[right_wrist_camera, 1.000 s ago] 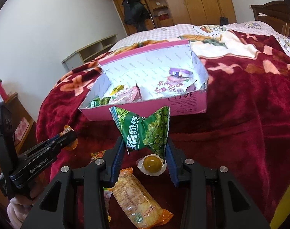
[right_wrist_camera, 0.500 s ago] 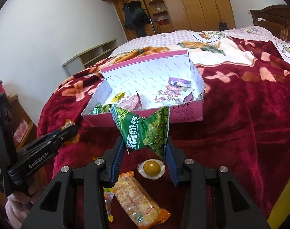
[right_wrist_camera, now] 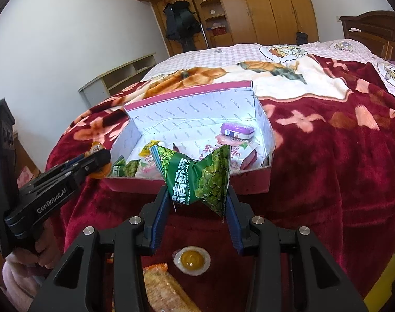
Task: Organize snacks
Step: 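Carry the orange cup and green pea bag over the pink box with both tools, then lower both snacks into the box and open both tools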
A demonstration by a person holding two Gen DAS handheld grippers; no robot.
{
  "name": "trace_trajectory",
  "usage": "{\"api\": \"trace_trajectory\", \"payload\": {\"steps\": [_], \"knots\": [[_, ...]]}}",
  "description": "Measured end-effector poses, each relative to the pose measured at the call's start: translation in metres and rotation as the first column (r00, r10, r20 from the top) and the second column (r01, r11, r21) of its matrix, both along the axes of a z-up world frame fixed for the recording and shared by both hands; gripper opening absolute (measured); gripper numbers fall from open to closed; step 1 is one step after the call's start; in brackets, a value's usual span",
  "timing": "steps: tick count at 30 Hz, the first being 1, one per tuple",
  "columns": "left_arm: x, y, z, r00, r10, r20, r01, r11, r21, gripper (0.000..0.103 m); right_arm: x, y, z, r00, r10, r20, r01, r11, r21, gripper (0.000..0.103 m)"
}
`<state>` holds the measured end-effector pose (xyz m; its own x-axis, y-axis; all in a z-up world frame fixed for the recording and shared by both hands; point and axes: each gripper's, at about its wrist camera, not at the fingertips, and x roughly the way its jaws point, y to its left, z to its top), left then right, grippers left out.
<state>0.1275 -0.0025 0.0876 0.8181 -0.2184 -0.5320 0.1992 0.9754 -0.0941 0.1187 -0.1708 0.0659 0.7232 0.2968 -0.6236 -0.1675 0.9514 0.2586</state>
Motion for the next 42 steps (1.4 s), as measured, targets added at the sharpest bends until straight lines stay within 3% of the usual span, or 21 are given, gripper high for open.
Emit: {"api": "trace_trajectory", "payload": {"steps": [23, 34, 37, 39, 42], "knots": [[0.069, -0.004, -0.008, 1.000, 0.023, -0.018, -0.022, 0.999, 0.025, 0.022, 0.047, -0.004, 0.007, 1.000, -0.009, 0.018, 0.009, 1.000, -0.009, 0.042], [0.105, -0.003, -0.037, 0.997, 0.044, -0.067, -0.040, 0.998, 0.052, 0.022, 0.065, -0.018, 0.004, 0.999, -0.045, 0.020, 0.045, 0.999, -0.022, 0.042], [0.111, -0.001, -0.043, 0.995, 0.063, -0.078, -0.057, 0.996, 0.070, 0.033, 0.073, -0.018, 0.002, 0.999, -0.050, 0.020, 0.051, 0.998, -0.022, 0.042], [0.114, 0.001, -0.047, 0.993, 0.076, -0.084, -0.070, 0.994, 0.080, 0.045, 0.078, -0.017, 0.000, 0.999, -0.051, 0.016, 0.052, 0.998, -0.020, 0.042], [0.118, 0.005, -0.053, 0.991, 0.091, -0.102, -0.082, 0.992, 0.092, 0.046, 0.085, -0.017, -0.001, 0.998, -0.051, 0.020, 0.052, 0.998, -0.019, 0.042]]}}
